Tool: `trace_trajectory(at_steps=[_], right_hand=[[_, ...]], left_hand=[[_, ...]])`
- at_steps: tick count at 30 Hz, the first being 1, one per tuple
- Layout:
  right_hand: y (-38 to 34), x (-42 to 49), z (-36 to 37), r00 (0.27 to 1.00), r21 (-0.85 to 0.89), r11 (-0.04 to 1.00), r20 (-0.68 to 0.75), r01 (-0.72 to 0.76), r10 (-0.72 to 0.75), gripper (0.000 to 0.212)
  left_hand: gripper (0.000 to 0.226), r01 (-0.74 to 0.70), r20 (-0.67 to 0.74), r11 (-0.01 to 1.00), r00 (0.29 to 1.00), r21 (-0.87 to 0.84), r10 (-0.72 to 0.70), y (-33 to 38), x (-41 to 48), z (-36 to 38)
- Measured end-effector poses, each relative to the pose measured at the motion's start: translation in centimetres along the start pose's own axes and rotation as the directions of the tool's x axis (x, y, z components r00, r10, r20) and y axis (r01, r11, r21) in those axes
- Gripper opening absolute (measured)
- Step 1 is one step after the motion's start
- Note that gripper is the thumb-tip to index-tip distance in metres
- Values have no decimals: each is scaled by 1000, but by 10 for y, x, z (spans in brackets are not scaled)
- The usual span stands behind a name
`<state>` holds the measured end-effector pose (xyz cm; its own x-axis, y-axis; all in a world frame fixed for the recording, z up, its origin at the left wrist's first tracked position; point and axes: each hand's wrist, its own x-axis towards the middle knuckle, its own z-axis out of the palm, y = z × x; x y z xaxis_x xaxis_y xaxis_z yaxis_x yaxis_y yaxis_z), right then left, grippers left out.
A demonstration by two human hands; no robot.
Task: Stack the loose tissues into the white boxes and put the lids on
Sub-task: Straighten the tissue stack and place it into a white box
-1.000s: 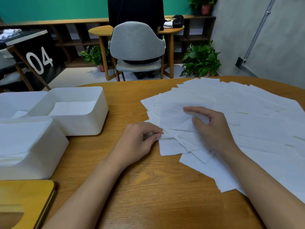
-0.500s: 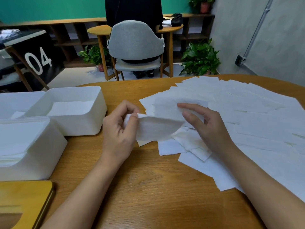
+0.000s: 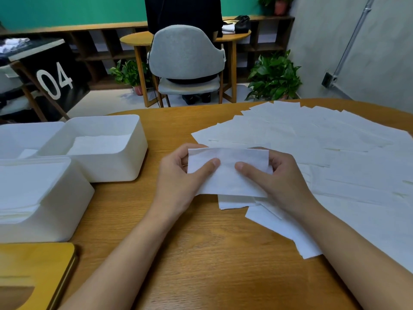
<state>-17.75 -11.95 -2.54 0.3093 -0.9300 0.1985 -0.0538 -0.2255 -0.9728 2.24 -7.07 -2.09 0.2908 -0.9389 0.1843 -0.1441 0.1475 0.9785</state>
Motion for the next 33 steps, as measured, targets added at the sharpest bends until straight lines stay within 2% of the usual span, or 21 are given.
trace_trajectory(at_steps=[4, 8, 12, 15, 18, 21, 22, 24, 25, 27, 30, 33], right_hand=[[0, 1, 1, 998, -30, 998, 5, 59, -59, 30], [2, 3, -1, 994, -72, 992, -8, 105, -106, 49], [-2, 3, -5, 995, 40, 995, 29, 96, -97, 58], [-3, 3, -5, 996, 34, 996, 31, 80, -81, 53], [-6, 3, -10, 993, 11, 998, 99, 70, -70, 36], [-3, 3, -12, 985, -123, 990, 166, 73, -52, 20], [0, 4, -12, 990, -138, 989, 135, 60, -41, 22], [6, 7, -14, 999, -167, 985, 28, 44, -40, 28], [8, 10, -16, 999, -181, 983, -21, 41, -46, 30], [11, 14, -20, 996, -186, 982, -78, 34, -49, 32], [13, 17, -22, 994, -202, 979, -96, 29, -49, 37], [14, 17, -21, 995, -212, 977, -90, 23, -43, 38]], left_hand=[[23, 54, -49, 995, 997, -85, -58, -6, -2, 6], [27, 46, -56, 996, 997, -78, -50, -4, -3, 8], [42, 102, 17, 993, 995, -60, -101, -3, -1, 6], [38, 166, 96, 976, 984, -142, -153, -3, 0, 5], [38, 103, 61, 981, 994, -164, -94, -2, -1, 4], [46, 43, 51, 994, 998, -105, -37, -3, 0, 4], [51, 3, 48, 1000, 999, -26, -2, -5, 0, 4], [63, -141, 38, 953, 990, 269, 136, -11, 0, 3], [65, -229, 64, 888, 973, 399, 222, -13, 0, 2], [57, -395, 214, 779, 919, 487, 332, -18, 0, 0], [40, -523, 486, 705, 827, 480, 282, -24, -1, -1], [28, -551, 560, 676, 793, 490, 240, -31, -2, 1]])
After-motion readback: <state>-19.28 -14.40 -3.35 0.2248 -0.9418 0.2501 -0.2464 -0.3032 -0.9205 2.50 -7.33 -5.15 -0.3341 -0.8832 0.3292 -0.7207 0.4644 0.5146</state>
